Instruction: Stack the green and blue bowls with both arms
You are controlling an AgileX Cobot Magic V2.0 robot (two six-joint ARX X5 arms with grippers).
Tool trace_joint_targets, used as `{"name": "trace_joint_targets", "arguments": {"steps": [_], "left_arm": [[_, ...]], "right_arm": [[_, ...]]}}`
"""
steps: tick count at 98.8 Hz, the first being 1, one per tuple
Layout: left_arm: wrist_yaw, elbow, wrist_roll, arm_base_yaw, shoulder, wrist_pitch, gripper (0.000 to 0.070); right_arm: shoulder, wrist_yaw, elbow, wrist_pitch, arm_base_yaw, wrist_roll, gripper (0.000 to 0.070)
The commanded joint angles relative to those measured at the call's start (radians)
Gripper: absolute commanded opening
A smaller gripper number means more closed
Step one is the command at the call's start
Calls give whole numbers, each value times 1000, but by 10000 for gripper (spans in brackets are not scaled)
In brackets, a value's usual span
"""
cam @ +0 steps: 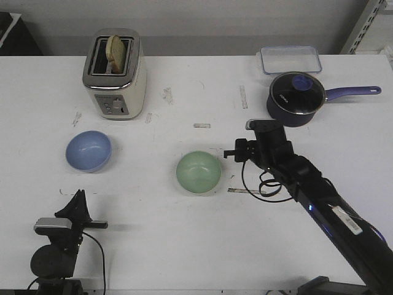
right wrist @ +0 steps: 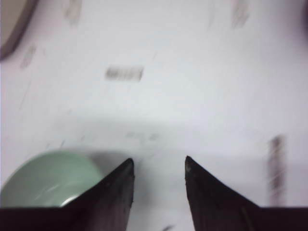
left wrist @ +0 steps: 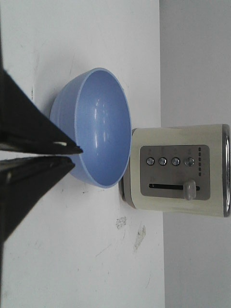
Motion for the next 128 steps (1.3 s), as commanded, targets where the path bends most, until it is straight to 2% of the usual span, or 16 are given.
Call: {"name": "trace_joint_targets", "arguments": {"steps": [1,19,29,49,74,97,110,128], "left_arm": [[1,-21,0,1,-2,16,1],[1,-21,0,1,-2,16,1],[1,-21,0,1,-2,16,1],[1,-21,0,1,-2,16,1],[1,-21,0,1,-2,16,1],[1,-21,0,1,-2,16,1],[1,-21,0,1,-2,16,1],[1,-21,0,1,-2,16,1]], "right_arm": [[-51,7,-28,55,-21,-176,167],[-220,5,-185,234,-139,-318,9],[-309,5,-283,318,-218,-350,9],[-464,5,-465,431,-344,-350,9],[-656,5,-675,547,-420,-350,9],[-861,3,-803,526,-420,-344,9],[-969,4,-807,433,-420,-343,9],[-1084,4,-807,416,-420,-343,9]]}}
